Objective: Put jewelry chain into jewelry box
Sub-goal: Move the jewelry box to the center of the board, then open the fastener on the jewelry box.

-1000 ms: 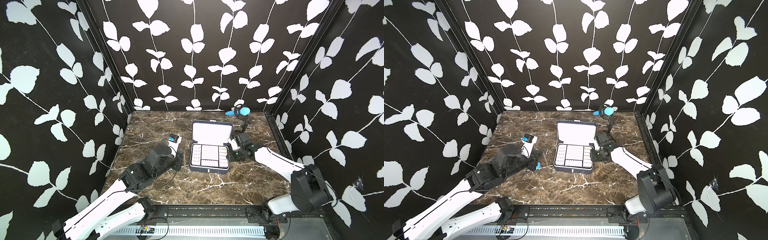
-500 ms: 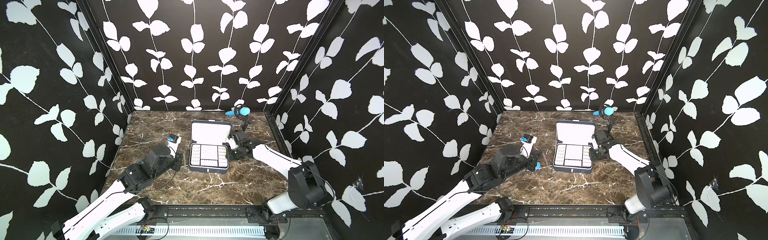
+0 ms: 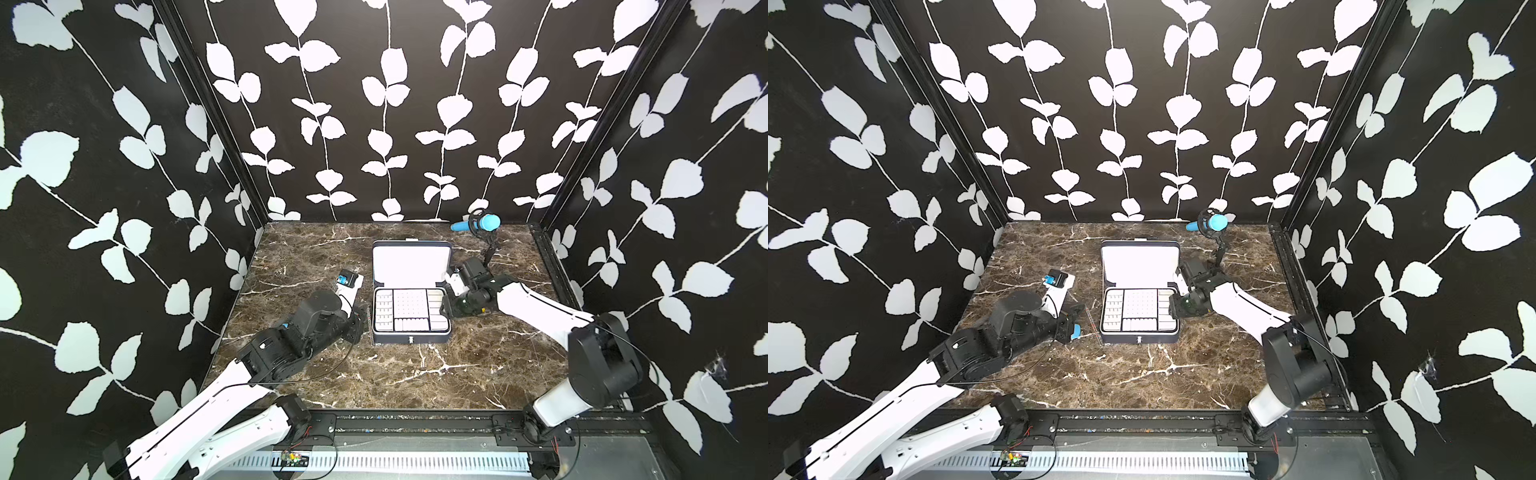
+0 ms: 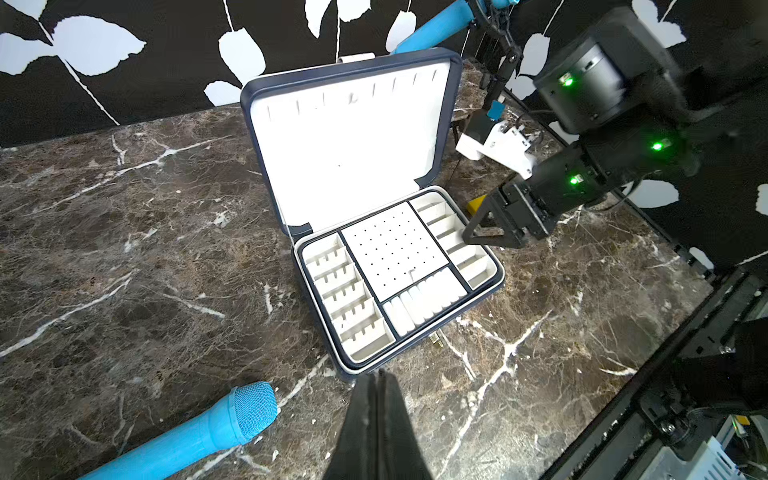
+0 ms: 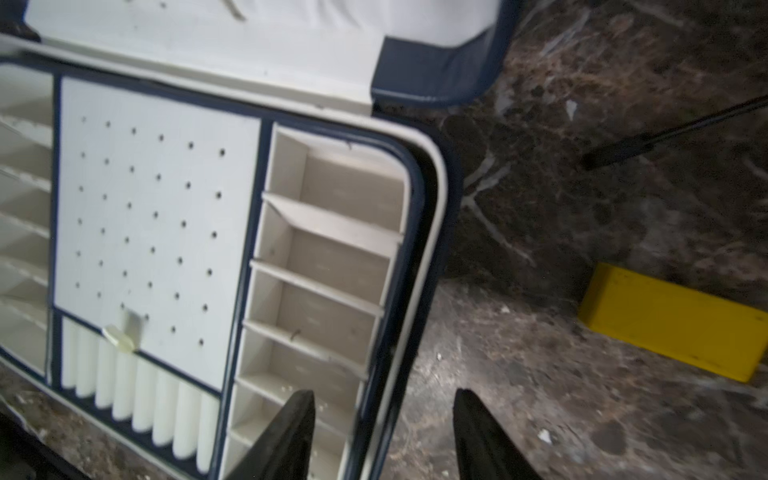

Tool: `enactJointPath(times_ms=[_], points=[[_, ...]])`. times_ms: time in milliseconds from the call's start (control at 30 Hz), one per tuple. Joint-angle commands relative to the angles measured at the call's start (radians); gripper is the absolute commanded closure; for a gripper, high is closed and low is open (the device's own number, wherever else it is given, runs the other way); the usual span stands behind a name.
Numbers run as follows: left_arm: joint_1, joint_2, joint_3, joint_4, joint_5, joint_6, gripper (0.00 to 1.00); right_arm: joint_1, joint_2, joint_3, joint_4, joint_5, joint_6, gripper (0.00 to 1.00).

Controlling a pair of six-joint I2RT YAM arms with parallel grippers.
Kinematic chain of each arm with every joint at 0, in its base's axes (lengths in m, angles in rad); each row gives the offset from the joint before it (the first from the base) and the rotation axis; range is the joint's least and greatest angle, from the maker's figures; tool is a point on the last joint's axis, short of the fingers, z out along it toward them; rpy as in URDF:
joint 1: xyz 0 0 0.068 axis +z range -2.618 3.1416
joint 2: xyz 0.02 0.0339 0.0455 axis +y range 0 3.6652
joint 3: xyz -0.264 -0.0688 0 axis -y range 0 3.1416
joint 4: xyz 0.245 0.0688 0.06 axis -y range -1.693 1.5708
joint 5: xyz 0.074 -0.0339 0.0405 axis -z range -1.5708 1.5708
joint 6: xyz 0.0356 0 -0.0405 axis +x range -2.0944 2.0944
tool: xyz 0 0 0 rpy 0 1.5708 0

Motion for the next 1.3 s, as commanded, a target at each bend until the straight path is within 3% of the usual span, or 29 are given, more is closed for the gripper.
enactJointPath(times_ms=[0, 133, 267, 367, 533, 833, 1267], points=[[-0.001, -0.014, 0.007, -0.012, -0.009, 0.014, 1.0, 0.005, -0.118, 0.043, -0.018, 0.068, 0.079, 0.38], [-0.001, -0.006, 0.008, -0.008, -0.035, 0.011, 1.0, 0.058, -0.202, 0.016, 0.138, 0.103, 0.311, 0.37], [-0.001, 0.017, 0.002, 0.017, -0.037, 0.006, 1.0, 0.159, -0.225, -0.057, 0.434, 0.258, 0.644, 0.38], [-0.001, 0.041, 0.002, 0.031, -0.032, 0.008, 1.0, 0.221, -0.175, -0.069, 0.585, 0.41, 0.898, 0.39], [-0.001, 0.066, 0.015, 0.033, -0.03, 0.021, 1.0, 0.264, -0.02, 0.028, 0.675, 0.52, 1.092, 0.39], [-0.001, 0.076, -0.008, 0.058, -0.022, 0.031, 1.0, 0.289, 0.184, 0.113, 0.856, 0.568, 1.256, 0.36], [-0.001, 0.074, -0.023, 0.076, -0.007, 0.039, 1.0, 0.286, 0.201, 0.102, 0.927, 0.594, 1.271, 0.33]])
